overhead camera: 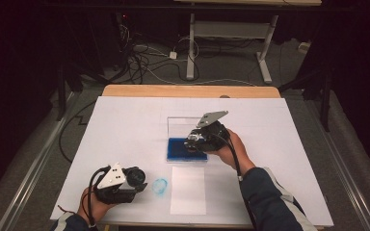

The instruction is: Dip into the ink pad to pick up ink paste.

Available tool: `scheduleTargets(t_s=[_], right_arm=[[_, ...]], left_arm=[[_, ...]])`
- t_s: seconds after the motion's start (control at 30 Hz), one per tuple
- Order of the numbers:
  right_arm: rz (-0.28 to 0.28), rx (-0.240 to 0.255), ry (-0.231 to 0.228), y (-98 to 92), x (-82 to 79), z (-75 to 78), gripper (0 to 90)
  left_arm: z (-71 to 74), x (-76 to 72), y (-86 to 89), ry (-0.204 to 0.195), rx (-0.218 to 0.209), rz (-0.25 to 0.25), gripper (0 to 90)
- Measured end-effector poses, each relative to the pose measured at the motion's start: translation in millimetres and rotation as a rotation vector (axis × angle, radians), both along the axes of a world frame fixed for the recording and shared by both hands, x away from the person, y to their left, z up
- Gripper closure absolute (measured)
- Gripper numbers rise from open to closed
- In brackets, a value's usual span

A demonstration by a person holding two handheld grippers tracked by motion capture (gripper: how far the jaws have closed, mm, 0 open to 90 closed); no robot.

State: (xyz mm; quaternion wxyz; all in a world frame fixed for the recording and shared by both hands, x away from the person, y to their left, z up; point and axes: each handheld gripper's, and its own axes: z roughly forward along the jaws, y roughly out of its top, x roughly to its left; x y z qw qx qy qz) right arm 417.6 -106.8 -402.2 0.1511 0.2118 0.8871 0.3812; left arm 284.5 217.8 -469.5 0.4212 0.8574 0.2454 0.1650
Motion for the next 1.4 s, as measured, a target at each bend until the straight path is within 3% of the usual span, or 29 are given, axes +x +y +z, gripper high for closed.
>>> scheduleTargets(t_s=[0.6,1.4], right_arm=[[0.007,0.044,-0.020,-15.3,-12.4,4.3,56.6],[0.083,0.075,-0.039,-23.1,-40.8,9.6,56.6]], left_arm=[[-0.5,0.4,0.0,0.001,0.000,0.008,35.8],[0.9,1.3,1.5,-0.006,-0.010,0.013,35.8]])
